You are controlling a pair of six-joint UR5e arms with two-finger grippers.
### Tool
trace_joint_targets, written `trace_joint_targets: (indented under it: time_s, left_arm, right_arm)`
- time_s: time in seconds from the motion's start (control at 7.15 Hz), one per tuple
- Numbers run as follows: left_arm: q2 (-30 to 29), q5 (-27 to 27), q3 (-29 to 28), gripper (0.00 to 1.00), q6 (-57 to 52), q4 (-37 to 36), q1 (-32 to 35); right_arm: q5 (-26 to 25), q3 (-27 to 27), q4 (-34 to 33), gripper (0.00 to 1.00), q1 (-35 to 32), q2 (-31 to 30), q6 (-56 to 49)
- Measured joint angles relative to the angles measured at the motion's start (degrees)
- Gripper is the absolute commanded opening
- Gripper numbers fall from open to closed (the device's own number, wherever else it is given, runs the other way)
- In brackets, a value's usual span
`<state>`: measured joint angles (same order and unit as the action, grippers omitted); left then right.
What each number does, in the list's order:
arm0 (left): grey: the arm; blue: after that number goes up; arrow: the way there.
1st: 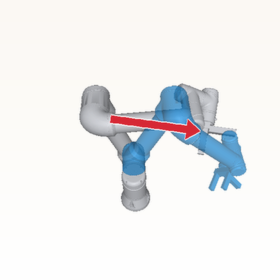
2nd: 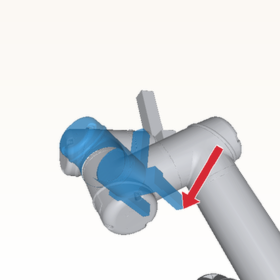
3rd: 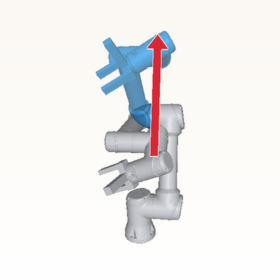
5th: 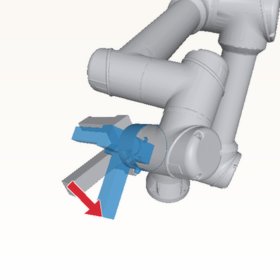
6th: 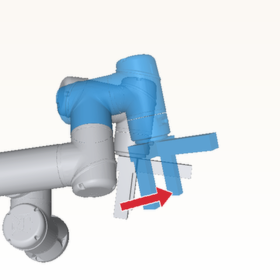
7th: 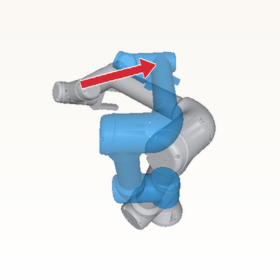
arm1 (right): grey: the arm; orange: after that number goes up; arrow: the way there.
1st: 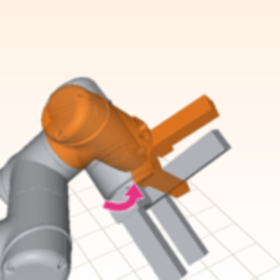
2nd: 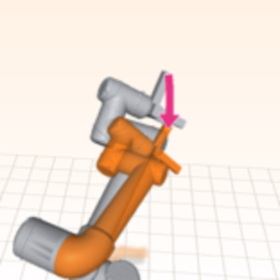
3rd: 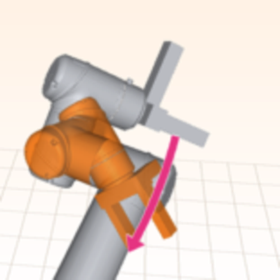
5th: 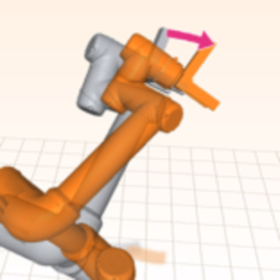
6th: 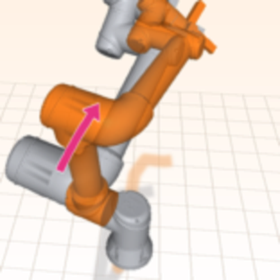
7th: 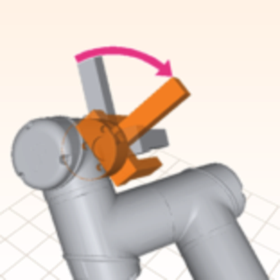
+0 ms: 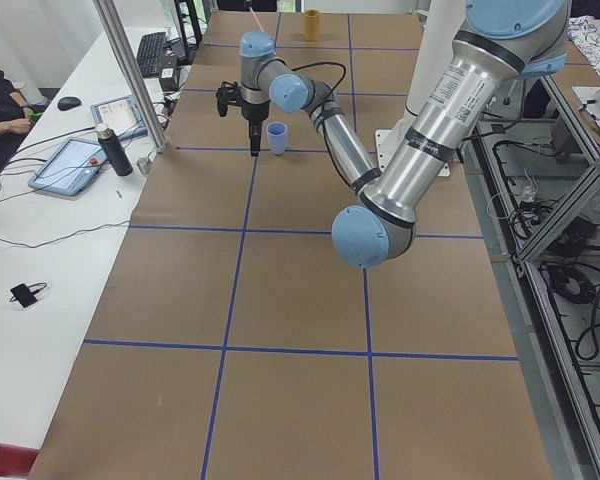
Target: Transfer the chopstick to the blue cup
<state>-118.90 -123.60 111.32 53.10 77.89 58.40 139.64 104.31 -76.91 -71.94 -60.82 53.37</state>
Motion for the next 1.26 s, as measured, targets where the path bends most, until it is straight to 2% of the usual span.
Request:
trace_joint_targets:
  time_s: [0.42, 0.56, 0.7, 1.26]
  left_arm:
    - [9.20, -4.34, -0.48, 0.98, -19.04, 0.44, 9.16]
    - [10.91, -4.80, -0.97, 0.98, -23.29, 0.50, 11.36]
    - [11.61, -5.24, -1.74, 0.98, -25.42, 0.56, 12.61]
    - [12.17, -5.51, -2.44, 0.98, -26.55, 0.60, 13.39]
  right_arm:
    - [-13.63, 0.77, -5.49, 0.00, 12.46, 9.28, 5.59]
    - [-19.35, 0.36, -6.55, 0.00, 16.62, 11.28, 5.85]
    - [-22.88, -0.24, -7.10, 0.00, 19.49, 12.62, 5.92]
    - [-26.16, -5.94, -7.28, 0.00, 22.64, 19.10, 6.02]
